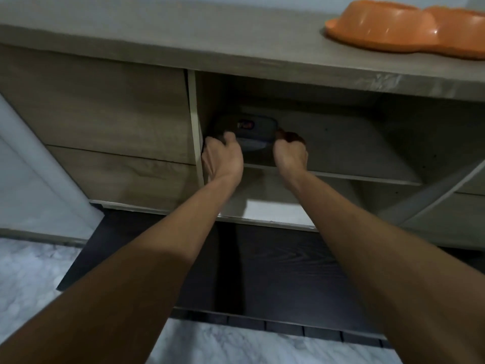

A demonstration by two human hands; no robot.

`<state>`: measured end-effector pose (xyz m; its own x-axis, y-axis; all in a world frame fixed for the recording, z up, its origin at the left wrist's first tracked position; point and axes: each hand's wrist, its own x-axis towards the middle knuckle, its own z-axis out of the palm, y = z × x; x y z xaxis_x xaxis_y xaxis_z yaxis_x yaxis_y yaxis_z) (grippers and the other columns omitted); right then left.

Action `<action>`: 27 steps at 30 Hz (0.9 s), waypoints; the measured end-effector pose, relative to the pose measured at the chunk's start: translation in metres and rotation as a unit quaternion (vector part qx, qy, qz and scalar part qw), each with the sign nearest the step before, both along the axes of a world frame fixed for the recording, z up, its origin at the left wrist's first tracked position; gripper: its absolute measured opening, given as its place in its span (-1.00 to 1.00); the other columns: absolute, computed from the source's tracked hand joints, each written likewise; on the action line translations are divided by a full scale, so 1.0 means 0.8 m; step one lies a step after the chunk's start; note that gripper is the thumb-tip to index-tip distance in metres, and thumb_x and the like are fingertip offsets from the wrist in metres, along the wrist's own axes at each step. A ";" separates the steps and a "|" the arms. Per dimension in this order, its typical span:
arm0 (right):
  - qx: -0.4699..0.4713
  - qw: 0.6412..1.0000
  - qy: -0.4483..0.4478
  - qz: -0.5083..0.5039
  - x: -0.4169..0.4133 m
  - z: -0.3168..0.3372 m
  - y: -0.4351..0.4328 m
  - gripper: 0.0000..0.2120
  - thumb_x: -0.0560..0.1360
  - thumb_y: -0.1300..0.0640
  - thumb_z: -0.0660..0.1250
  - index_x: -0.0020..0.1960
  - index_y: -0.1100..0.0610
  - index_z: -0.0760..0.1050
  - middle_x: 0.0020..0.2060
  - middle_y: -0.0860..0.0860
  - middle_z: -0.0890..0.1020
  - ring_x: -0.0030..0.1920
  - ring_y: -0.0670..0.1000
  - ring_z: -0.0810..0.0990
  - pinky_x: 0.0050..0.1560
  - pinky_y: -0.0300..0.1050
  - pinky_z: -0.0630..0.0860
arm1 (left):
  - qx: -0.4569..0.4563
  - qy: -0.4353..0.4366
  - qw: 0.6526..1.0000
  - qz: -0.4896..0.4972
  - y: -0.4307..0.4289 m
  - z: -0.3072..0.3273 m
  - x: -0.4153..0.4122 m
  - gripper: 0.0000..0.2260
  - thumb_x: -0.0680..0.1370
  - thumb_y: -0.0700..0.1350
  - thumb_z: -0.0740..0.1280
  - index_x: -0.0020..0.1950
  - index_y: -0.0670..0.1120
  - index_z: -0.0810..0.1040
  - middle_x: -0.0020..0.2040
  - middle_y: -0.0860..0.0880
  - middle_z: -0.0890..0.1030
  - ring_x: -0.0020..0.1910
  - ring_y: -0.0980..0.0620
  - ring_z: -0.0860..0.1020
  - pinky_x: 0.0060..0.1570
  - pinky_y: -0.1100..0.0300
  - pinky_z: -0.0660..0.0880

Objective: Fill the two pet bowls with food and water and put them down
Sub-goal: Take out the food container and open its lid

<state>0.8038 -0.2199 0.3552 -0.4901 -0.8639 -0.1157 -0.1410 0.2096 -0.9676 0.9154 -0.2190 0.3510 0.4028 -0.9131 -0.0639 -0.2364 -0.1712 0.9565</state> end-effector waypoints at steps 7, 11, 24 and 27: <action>-0.023 0.999 -0.026 -0.015 -0.003 -0.009 -0.004 -0.72 0.60 0.13 0.29 0.30 0.16 0.52 0.05 0.01 0.54 0.00 -0.03 0.49 0.06 -0.24 0.41 | -0.002 0.009 0.999 0.031 -0.005 -0.002 -0.011 -0.65 0.65 0.00 0.21 0.29 -0.22 0.50 0.22 -0.19 0.56 0.18 -0.14 0.54 0.00 0.08 0.41; 0.007 0.999 -0.023 -0.026 -0.007 -0.007 0.021 -0.71 0.60 0.09 0.29 0.27 0.19 0.51 0.05 0.07 0.58 -0.16 -0.09 0.52 -0.13 -0.29 0.44 | -0.009 0.038 0.999 0.031 0.013 0.006 -0.011 -0.67 0.63 -0.06 0.27 0.33 -0.20 0.43 0.21 -0.18 0.56 0.14 -0.11 0.56 -0.02 0.15 0.42; 0.086 0.993 -0.063 -0.050 0.002 0.149 0.214 -0.82 0.54 0.15 0.31 0.07 0.05 0.65 -0.29 -0.18 0.59 -0.16 -0.03 0.57 0.03 -0.09 0.51 | 0.135 0.064 0.986 0.073 0.212 0.158 0.003 -0.78 0.55 -0.09 0.38 0.12 -0.19 0.62 -0.05 -0.10 0.66 -0.04 -0.05 0.60 -0.11 0.22 0.38; 0.087 0.993 -0.067 -0.040 -0.008 0.208 0.236 -0.78 0.53 0.16 0.31 0.12 0.06 0.65 -0.26 -0.19 0.60 -0.11 -0.04 0.57 0.04 -0.10 0.51 | 0.132 0.062 0.987 0.069 0.239 0.216 0.000 -0.81 0.56 -0.10 0.36 0.05 -0.20 0.65 -0.12 -0.08 0.65 -0.11 -0.02 0.58 -0.14 0.24 0.38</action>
